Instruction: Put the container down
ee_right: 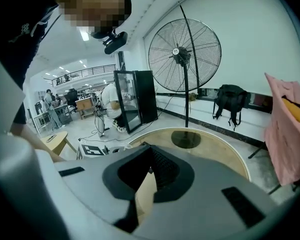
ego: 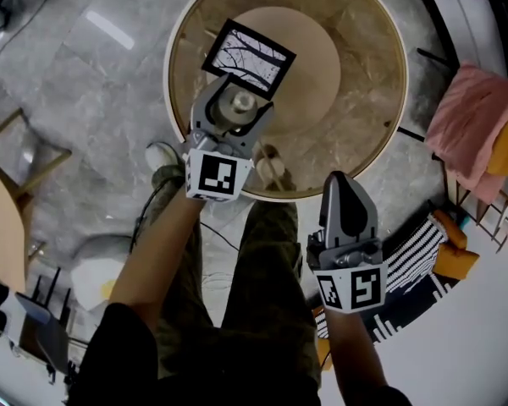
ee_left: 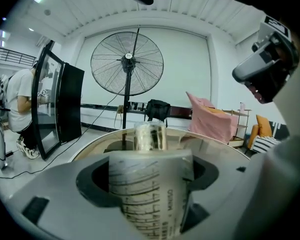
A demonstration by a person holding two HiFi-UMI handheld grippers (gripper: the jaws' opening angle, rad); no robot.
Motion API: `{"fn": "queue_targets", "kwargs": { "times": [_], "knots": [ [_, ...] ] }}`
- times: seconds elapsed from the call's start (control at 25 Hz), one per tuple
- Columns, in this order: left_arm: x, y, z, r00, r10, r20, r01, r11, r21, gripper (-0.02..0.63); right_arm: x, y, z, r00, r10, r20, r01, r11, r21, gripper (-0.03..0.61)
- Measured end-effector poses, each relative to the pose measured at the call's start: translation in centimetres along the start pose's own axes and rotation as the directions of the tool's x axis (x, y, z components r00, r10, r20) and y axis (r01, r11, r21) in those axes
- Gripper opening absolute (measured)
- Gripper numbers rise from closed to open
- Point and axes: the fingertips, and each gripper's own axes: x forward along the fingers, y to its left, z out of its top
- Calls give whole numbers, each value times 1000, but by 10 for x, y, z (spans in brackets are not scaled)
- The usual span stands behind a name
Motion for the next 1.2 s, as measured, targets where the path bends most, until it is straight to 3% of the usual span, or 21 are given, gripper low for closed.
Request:
{"fn": "queue_targets", "kwargs": {
  "times": [0.36,0.6,0.88,1.2],
  "knots": [
    [7,4,-22,999,14,-39,-15,1000,-13,354,-4,-2,3,999,-51,8,51,999,12,21],
    [4,5,-29,998,38,-44,-37,999,34,354,-4,0,1,1000,-27,3,27,999,18,21],
    [0,0,-33,999,13,-48,-10,998,56,354,-1,-1,0,999,-31,7,31,999,29,21],
    [-18,-1,-49,993,20,-119,-10,996,85,356,4,9,3,1000,14,12,-14,1000,25,21]
  ]
}}
